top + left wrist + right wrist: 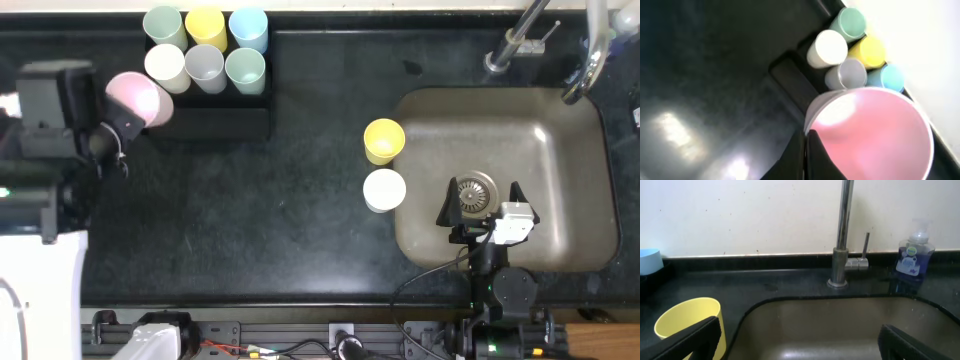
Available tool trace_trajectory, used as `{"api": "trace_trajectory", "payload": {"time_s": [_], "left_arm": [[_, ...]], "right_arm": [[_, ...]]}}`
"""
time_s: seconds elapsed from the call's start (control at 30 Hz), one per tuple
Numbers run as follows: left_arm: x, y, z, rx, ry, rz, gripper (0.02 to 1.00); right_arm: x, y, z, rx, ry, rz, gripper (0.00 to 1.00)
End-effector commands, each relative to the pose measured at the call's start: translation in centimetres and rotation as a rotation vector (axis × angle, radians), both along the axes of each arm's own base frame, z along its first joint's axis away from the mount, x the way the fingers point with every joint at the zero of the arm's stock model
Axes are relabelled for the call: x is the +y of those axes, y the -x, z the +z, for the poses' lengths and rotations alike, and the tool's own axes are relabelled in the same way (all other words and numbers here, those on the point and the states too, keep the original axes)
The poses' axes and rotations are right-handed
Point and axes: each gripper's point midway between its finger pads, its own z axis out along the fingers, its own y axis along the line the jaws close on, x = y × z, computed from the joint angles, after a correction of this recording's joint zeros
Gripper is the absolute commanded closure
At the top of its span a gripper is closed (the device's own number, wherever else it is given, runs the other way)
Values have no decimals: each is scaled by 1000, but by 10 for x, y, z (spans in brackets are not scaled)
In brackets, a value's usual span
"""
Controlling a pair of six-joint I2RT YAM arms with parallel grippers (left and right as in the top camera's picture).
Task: Store Cups
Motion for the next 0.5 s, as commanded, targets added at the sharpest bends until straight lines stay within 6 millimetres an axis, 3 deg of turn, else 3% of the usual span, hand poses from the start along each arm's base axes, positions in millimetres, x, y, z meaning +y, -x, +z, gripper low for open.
{"api": "trace_trajectory", "payload": {"time_s": [0.03,0.27,0.5], "left_arm": [[8,-20,-46,42,155,-65,982],[25,-47,-77,96,227,-63,985],[39,-74,-85,175,76,-21,985]], "right_arm": [[0,0,-1,-7,4,3,3],[0,0,-1,-7,4,4,5],[0,0,-1,-7,4,4,5]]}}
